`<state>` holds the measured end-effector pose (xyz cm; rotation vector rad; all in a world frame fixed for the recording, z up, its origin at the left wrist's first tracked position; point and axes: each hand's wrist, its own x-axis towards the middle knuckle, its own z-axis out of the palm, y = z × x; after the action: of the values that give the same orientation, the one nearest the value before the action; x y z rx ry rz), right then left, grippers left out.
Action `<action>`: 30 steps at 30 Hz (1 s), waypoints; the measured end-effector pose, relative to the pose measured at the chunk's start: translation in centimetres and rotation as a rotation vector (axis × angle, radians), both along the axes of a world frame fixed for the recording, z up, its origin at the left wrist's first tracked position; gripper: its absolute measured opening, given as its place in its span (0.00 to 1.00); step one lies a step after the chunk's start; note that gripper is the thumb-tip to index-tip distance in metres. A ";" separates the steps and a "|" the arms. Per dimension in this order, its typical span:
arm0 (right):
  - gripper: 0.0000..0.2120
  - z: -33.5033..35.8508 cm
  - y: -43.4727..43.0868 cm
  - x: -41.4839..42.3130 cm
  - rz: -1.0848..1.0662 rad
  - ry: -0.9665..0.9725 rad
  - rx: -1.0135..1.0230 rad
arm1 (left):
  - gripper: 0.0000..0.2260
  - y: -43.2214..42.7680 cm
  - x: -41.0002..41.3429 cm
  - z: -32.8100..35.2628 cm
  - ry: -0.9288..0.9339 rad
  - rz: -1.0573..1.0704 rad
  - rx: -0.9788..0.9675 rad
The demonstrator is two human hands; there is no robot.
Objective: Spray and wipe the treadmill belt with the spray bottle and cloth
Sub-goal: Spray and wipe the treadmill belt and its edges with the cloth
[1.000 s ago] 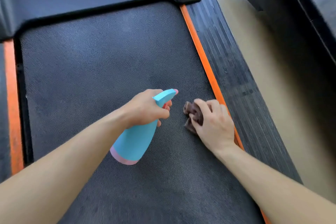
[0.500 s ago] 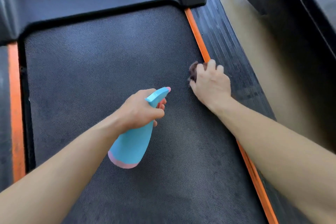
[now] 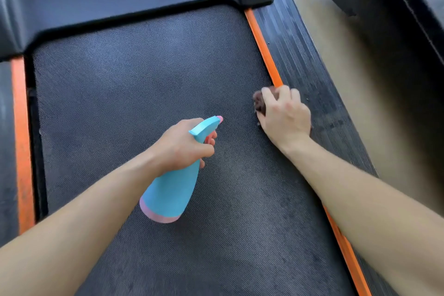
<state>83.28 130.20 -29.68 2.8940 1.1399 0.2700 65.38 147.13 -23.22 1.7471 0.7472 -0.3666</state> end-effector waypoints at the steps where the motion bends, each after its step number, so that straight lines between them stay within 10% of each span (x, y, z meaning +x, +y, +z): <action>1: 0.21 0.1 1.5 0.9 -0.011 0.003 -0.004 | 0.06 -0.1 0.2 -0.1 0.001 -0.006 0.010; 30: 0.22 0.1 -5.2 -7.1 0.127 0.252 0.044 | 0.07 0.6 -2.6 0.7 0.053 0.045 0.016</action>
<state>76.15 124.96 -29.54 2.9629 1.3716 -0.0726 62.79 147.73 -22.56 1.7385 0.8278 -0.3782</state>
